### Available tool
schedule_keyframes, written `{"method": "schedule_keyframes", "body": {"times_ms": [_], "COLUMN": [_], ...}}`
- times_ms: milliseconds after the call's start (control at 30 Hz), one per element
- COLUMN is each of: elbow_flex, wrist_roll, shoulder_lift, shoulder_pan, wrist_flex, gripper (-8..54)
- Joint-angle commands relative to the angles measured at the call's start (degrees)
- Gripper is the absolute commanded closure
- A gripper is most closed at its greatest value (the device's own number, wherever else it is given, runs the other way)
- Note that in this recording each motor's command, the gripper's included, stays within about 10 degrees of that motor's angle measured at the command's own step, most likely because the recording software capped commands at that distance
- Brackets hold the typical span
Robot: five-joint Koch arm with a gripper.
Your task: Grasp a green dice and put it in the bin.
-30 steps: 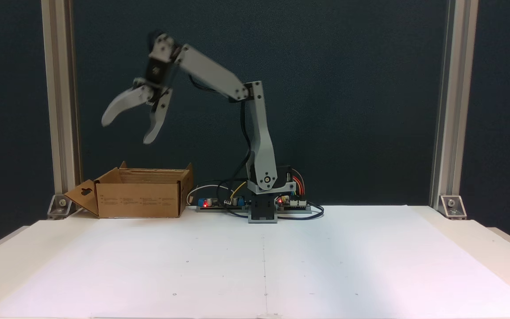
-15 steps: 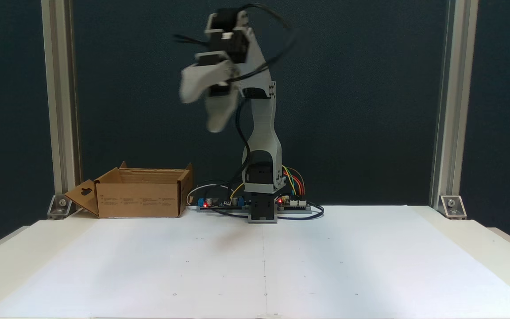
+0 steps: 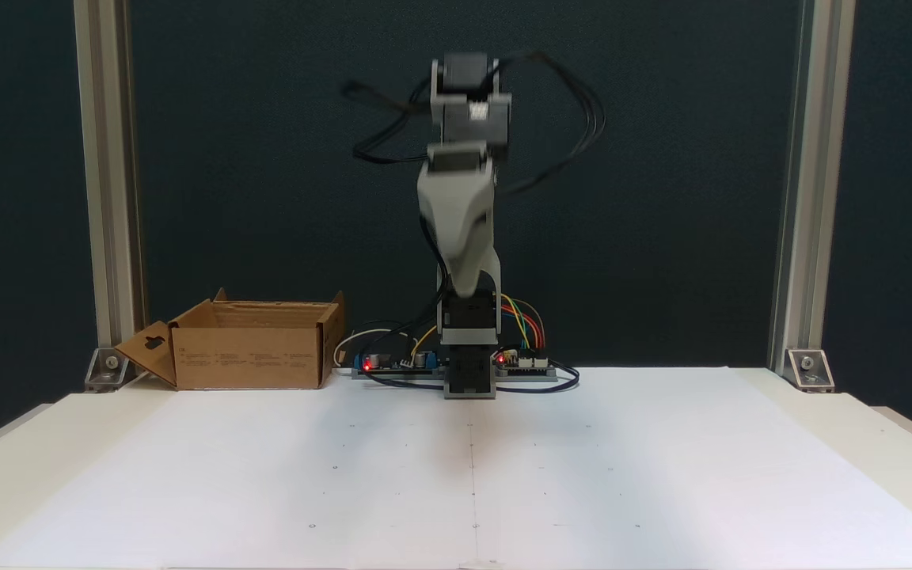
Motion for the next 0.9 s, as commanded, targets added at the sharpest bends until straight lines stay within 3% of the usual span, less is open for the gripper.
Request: {"method": "schedule_keyframes", "body": {"times_ms": [0, 367, 867], "elbow_flex": [3.87, 45.18, 51.77], "wrist_roll": [2.55, 1.85, 2.11], "shoulder_lift": [5.01, 24.08, 36.04], "shoulder_pan": [0.0, 0.79, 3.08], "wrist_flex": [-9.47, -36.1, -67.92], "gripper": [1.5, 2.8, 2.0]}}
